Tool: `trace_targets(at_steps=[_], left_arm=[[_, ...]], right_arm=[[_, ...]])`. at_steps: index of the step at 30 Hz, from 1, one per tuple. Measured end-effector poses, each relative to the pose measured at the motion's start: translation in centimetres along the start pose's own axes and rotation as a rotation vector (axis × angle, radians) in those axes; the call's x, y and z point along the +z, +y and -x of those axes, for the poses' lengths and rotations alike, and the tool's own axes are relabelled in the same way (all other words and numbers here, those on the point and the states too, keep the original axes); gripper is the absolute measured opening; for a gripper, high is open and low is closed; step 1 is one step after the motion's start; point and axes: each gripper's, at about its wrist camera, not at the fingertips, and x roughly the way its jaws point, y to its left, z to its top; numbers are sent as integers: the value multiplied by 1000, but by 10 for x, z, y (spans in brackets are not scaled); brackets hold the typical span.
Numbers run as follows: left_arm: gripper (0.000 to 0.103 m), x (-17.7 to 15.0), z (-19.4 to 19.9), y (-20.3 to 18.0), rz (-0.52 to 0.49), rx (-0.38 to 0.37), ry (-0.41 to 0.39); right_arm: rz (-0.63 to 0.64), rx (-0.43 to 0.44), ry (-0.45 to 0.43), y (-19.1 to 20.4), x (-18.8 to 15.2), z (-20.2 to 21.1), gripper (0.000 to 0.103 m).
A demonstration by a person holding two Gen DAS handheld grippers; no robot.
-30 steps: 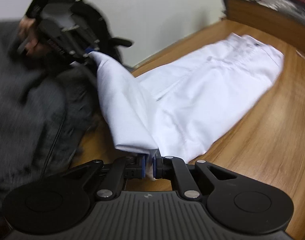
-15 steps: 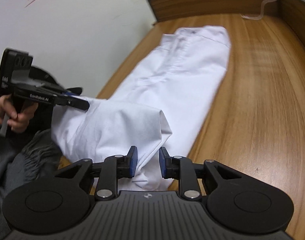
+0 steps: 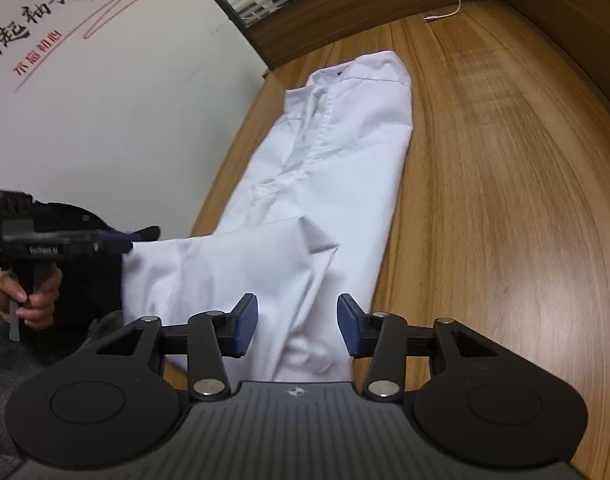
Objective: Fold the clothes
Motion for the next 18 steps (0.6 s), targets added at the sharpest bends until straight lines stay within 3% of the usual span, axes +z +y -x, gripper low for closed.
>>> trace_targets(at_steps=[4,6,7,8,10,11,14,18], left_arm=[[54,-22,-6,6,33,10,68],[31,-29,-10,6,40,-2,70],[10,-31,-11,4,37,-10,58],[4,-31,-10,0,29,-14,36],[4,-25,-6,-8,3,1,-24],[4,-22,-6,-10,-1,13,-41],[4,-13,-23,-7,0,67,-30],[6,-13,-56,8,50,136,50]], right_arm=[[9,20,12,10,-10,-1,58],[29,5,32,16,-12,-9,55],[39,-5,29,18,-13,-10,43],[49,-15,25,20,-15,-12,30],[56,-34,8,26,-17,-5,17],[59,-44,-1,29,-18,-1,15],[40,-78,-18,28,-26,3,14],[15,-106,-51,24,-30,-7,19]])
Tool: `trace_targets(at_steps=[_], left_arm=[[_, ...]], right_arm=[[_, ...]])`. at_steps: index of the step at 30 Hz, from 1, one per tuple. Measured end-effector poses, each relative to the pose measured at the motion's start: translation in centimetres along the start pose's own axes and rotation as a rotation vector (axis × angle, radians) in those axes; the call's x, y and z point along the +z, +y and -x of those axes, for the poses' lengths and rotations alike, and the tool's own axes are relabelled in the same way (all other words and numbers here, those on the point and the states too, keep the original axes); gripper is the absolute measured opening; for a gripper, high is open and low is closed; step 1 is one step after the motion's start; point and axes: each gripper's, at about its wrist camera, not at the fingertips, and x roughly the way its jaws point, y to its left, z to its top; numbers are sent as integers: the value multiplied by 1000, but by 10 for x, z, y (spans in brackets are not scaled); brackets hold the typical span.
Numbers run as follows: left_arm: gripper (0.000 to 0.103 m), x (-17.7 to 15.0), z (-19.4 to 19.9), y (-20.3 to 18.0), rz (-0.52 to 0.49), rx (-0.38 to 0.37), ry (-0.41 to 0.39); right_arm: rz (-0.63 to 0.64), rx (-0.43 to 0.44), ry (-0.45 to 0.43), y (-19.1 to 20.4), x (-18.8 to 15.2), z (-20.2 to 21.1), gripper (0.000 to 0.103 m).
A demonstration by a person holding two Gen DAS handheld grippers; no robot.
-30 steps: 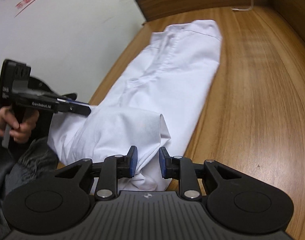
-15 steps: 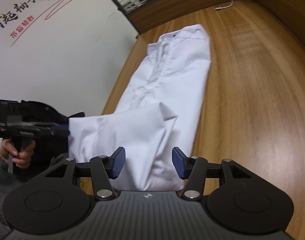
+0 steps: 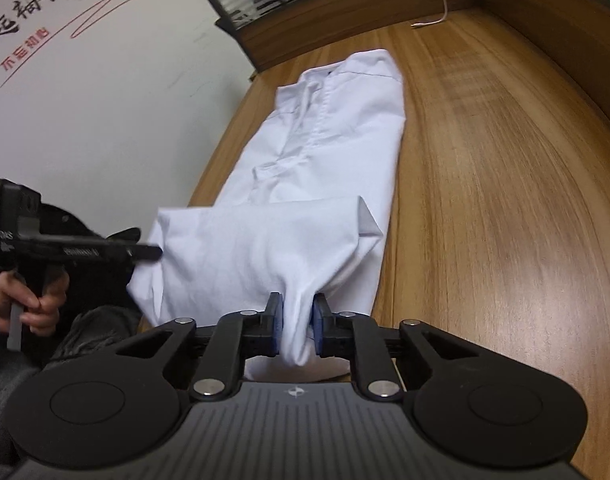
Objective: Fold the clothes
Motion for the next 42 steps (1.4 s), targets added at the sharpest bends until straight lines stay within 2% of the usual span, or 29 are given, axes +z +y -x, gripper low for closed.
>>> trace_targets(at_steps=[2,5,6,8,11,14,18,20,22,24,27,32,34,37,40,42], left_arm=[[10,-2,-9,5,20,9,6],[19,-4,-9,6,22,23,-6],[19,-5,-5,5,17,29,-21],[19,-5,10,1,4,39,-74],[20,-3,41,-6,-29,23,-195],[20,2,56,-18,-63,-13,-259],[20,9,37,-40,-122,-46,-217],[22,11,20,-47,-144,-39,-179],[22,11,1,-49,-153,-6,-132],[22,10,-19,-45,-155,70,-61],[22,10,-22,-34,-108,74,-42],[22,16,3,-49,-125,-5,-87],[26,20,9,-64,-158,-37,-87],[29,25,4,-92,-181,-112,-71],[29,29,-5,-121,-195,-189,-52],[29,32,-18,-139,-197,-236,-37]], right_arm=[[32,-28,-4,2,-3,-5,24],[-5,-32,-1,-4,-7,-4,33],[-13,-32,5,-4,-6,-3,34],[-15,-38,5,-2,0,2,35],[50,-80,-48,11,13,14,35],[108,-80,-93,21,29,14,35],[142,-71,-61,21,46,-12,26],[172,-100,-34,18,48,-31,26],[171,-121,5,7,45,-48,24],[159,-123,37,-5,39,-63,20],[133,-108,21,-8,40,-58,20],[93,-23,-52,-8,38,-6,24],[70,26,-54,-12,32,14,31],[80,100,-27,-17,12,41,38],[125,138,14,-17,-9,49,50],[163,164,52,-16,-21,44,51]])
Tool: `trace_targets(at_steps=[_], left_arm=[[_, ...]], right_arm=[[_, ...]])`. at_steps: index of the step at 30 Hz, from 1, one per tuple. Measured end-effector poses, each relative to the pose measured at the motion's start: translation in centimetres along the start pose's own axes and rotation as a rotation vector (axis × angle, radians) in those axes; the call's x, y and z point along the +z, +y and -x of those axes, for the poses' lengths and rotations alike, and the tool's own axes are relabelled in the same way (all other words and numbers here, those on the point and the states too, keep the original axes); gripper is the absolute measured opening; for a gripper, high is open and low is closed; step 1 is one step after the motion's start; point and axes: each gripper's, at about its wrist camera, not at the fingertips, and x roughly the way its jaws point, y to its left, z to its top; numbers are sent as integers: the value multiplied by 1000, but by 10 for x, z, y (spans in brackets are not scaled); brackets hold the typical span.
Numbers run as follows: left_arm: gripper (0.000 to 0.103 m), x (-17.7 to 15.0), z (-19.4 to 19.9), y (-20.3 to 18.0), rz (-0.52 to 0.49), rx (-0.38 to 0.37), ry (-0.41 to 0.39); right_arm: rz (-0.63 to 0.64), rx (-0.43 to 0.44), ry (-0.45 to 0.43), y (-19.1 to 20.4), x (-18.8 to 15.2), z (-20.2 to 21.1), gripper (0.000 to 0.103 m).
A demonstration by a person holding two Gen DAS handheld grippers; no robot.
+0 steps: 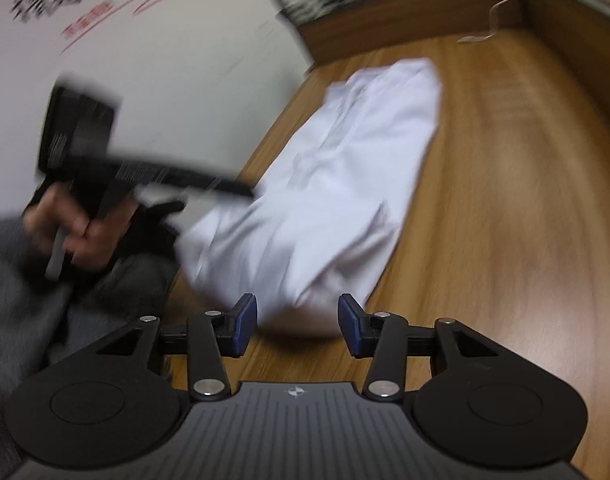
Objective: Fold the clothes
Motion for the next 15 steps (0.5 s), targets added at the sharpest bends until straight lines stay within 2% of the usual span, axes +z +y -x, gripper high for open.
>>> trace_targets(at_steps=[2,4,6,15], left_arm=[[29,3,-20,-9,-2,-22,30],[29,4,-36,-12,-4,-12,64],[29,5,-48,-11,-1,2,92],[22,6,-62,10,74,25,124]], right_arm=[[56,2,24,4,-5,-10,51],[105,-1,34,5,-7,-20,52],[144,-7,28,3,-5,-27,57],[268,87,53,-8,15,-62,63]])
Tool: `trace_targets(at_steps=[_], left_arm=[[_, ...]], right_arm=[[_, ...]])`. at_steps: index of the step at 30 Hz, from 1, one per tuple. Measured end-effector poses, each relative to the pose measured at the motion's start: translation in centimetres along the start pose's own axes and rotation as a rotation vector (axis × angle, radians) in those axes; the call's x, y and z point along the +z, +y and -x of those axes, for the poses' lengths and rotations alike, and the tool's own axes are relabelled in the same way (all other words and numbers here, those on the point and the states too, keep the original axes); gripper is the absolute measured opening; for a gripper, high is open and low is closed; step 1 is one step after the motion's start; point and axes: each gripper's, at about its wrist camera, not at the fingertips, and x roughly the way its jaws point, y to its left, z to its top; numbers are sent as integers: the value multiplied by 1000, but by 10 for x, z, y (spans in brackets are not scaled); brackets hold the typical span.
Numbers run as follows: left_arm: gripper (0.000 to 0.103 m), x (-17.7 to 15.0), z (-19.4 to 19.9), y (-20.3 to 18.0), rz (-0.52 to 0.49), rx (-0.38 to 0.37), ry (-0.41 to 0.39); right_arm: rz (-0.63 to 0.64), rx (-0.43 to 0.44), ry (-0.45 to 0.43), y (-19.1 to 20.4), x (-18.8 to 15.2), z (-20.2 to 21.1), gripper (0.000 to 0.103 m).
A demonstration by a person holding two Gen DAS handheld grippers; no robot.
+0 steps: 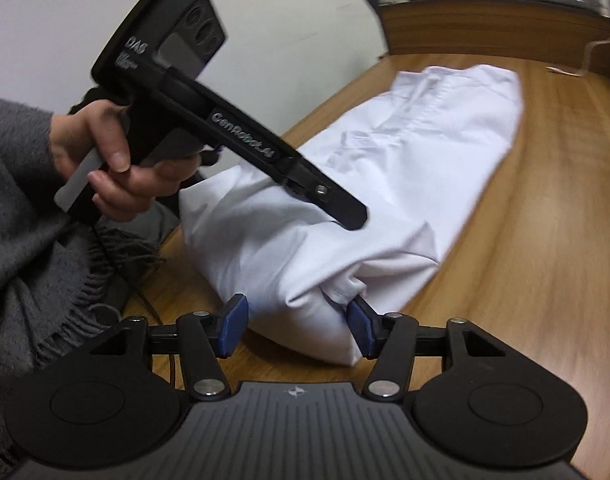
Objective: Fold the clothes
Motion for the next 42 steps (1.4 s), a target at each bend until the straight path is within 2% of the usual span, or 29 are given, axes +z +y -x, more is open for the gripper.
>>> trace_targets(at_steps=[3,5,7,13,16,21,25,27,28,29,31,33,37,39,42], left_arm=[[19,-1,-5,-4,-30,50,-2],[5,-1,-11,-5,-44,82,4],[4,-2,-17,-5,-53,109,11],[4,-3,-26,-5,-76,140,9],[4,-3,-27,-3,-71,141,2],[4,-3,-26,1,-66,139,-4],[5,-5,-19,5,-56,121,-21],[6,-7,-12,7,-34,112,-52],[12,-8,-8,7,-20,102,-69],[18,-9,-3,6,-16,98,-85],[22,-9,6,0,-27,101,-119],[22,-9,14,-6,-41,104,-150],[22,-10,34,-12,-78,107,-185],[22,-14,48,-10,-87,131,-197],[22,-23,69,0,-88,179,-213]], right_arm=[[15,31,18,0,6,-7,59],[37,46,30,4,5,-8,46],[63,38,37,11,1,-7,40],[147,-38,59,35,-23,-10,33],[194,-103,34,49,-38,-12,33],[183,-129,20,57,-41,-11,36],[63,-137,-16,51,-30,9,35],[29,-158,-57,52,-26,28,29],[23,-173,-73,54,-24,36,14],[12,-197,-91,57,-22,44,8],[-14,-219,-130,61,-19,54,1],[5,-227,-137,67,-17,54,1],[70,-235,-71,75,-23,35,1],[84,-248,-68,75,-31,27,1],[40,-237,-56,71,-41,13,1]])
